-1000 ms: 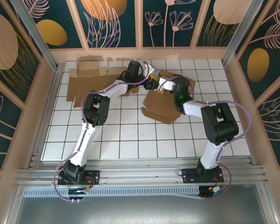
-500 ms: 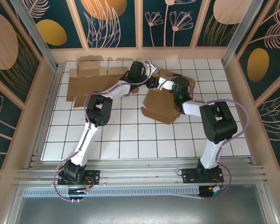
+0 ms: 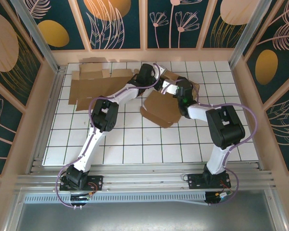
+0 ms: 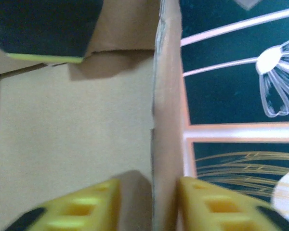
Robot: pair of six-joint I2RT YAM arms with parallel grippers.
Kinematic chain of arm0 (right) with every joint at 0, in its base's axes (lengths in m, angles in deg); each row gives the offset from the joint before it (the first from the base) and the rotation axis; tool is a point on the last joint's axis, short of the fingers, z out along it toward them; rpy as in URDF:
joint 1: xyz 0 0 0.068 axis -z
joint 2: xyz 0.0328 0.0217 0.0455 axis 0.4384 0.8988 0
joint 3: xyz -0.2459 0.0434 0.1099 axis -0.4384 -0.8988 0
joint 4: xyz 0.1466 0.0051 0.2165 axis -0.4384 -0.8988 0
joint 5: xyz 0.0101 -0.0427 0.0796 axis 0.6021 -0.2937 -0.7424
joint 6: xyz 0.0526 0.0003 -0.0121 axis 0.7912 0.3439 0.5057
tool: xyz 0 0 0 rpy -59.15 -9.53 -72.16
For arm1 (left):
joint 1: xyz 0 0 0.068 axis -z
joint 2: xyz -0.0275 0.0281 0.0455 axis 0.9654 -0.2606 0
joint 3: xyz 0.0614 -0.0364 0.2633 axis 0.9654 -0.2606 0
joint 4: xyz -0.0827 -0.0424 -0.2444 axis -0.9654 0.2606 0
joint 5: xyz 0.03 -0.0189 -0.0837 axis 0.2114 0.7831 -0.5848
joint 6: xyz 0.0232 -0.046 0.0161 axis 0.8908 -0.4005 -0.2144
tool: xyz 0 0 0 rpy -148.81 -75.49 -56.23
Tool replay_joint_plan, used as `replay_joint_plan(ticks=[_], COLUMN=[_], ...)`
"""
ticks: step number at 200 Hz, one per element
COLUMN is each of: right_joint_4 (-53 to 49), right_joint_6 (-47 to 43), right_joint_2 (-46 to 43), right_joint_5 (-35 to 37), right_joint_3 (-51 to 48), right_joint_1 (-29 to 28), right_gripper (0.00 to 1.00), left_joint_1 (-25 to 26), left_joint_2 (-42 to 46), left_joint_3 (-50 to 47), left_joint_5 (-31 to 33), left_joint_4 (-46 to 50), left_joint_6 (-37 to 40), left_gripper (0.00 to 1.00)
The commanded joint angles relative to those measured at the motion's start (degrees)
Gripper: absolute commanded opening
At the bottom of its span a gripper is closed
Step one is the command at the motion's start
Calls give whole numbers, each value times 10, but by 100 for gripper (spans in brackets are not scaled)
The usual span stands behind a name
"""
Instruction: Fold the paper box
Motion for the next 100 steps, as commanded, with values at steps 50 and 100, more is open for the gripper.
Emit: replay_joint_plan(ticks=[50,100], right_joint_4=[-407,-516], right_joint_6=[432,828], right_joint_2=[-173,-40], right_joint_5=[-328,-631], right_joint_3=[166,369], right_joint_1=[39,222], right_gripper=[81,77], left_joint_1=[4,4], left_joint_2=[3,77], left_joint_3=[-5,-117], left_joint_5=[-68,-145], left_joint_4=[18,-2], left_joint_6=[63,129], left_gripper=[0,0])
